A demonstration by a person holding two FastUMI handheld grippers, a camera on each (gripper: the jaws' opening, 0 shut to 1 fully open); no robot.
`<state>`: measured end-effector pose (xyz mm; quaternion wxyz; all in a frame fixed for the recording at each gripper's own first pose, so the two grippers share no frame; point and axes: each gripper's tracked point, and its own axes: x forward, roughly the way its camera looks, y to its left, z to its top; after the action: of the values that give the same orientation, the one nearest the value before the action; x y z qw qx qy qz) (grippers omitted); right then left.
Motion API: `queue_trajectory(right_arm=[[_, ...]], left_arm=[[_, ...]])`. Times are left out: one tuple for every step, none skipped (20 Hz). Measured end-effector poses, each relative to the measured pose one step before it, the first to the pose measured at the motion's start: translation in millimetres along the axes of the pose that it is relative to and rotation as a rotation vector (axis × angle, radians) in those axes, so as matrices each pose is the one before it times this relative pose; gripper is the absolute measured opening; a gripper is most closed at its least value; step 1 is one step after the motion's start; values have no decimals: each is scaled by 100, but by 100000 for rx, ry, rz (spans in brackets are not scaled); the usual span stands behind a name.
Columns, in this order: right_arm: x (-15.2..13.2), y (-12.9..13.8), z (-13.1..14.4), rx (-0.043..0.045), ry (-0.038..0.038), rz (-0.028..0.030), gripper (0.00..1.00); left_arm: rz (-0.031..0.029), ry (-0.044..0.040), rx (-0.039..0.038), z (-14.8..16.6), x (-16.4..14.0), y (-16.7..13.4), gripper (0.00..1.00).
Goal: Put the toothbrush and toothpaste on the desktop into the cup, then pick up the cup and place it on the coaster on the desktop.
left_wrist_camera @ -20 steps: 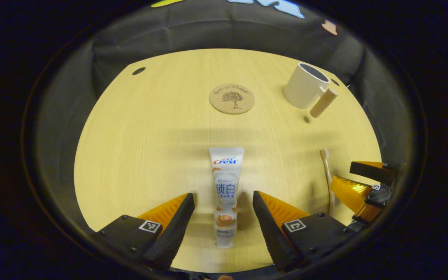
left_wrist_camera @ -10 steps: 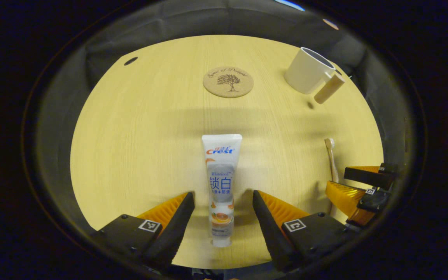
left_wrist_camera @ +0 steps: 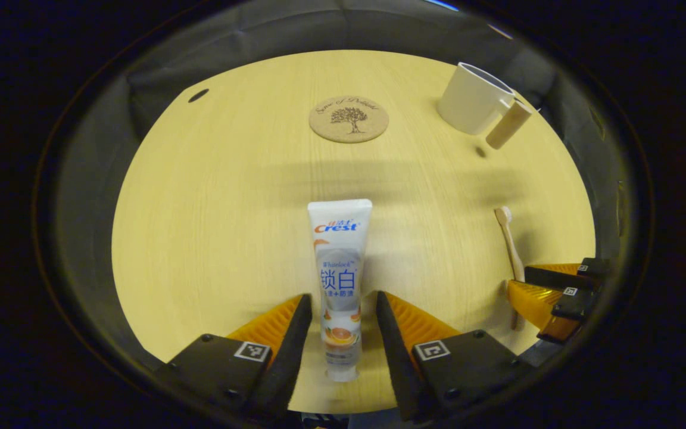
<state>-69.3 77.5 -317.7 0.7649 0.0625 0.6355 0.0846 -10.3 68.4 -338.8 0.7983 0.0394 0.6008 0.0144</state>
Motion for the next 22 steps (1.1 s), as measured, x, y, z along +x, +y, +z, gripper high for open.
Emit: queue_trajectory(right_arm=[[24,-93,-109,-571,417,111,43],[-167,-685,124,624,-673,-2562,40],[-45,40,-221,1323,420,772,23],[136,-80,43,949,-291,986,18],[123,82,8,808,-352,1077,18],[393,-64,172,1711,-1177,1363,18],[-512,173,-86,764,542,1166,8],[-25,-211,86,-375,-627,1386,8],[38,114,249,1558,-326,978,8],[-446,19,-54,341,-774,1427,7],[413,-9,-108,1151,-447,1069,7],[-86,-48,47,516,-1014,737,7],[128,-132,-41,641,-1668,110,7],[135,94,479,-379,-908,-430,4],[-139,-46,-143,-230,-584,278,3],[-115,96,100,-377,-730,637,4],[-24,71,-90,-792,-264,525,4],[-47,171,-22,-1147,-258,472,3],[5,150,48,-544,-837,467,3],[-143,236,247,-579,-1482,831,4],[-203,276,220,-549,-1854,1050,4],[-184,154,244,-342,-1516,726,4]], left_arm=[[243,-376,-499,96,168,-5,65],[103,-16,-616,60,-33,-15,54],[-31,-77,213,-68,-19,-17,50],[485,-549,-111,153,-46,-10,46],[-69,87,-81,-96,103,14,43],[-159,-290,323,-1,55,-23,42],[413,-245,-54,-97,-104,195,41],[-188,-158,23,113,-58,-11,39],[-56,-294,441,-35,32,-52,39],[-118,-433,256,24,67,-62,39],[952,-751,-135,56,-88,166,39],[-310,-30,14,-34,-51,-82,33],[-470,-543,539,-26,66,94,33],[535,-1118,-660,250,-135,124,33],[-683,-702,14,-101,-3,1,30],[-395,-1080,-110,134,-321,92,27],[-450,-431,-110,-103,208,-25,27],[173,-1916,-897,473,-131,206,27],[-528,-1063,-310,-204,-26,206,20],[20,-710,-984,-69,40,16,21],[-649,-803,-425,43,-207,-53,21],[-263,-1773,-764,153,-133,169,21]])
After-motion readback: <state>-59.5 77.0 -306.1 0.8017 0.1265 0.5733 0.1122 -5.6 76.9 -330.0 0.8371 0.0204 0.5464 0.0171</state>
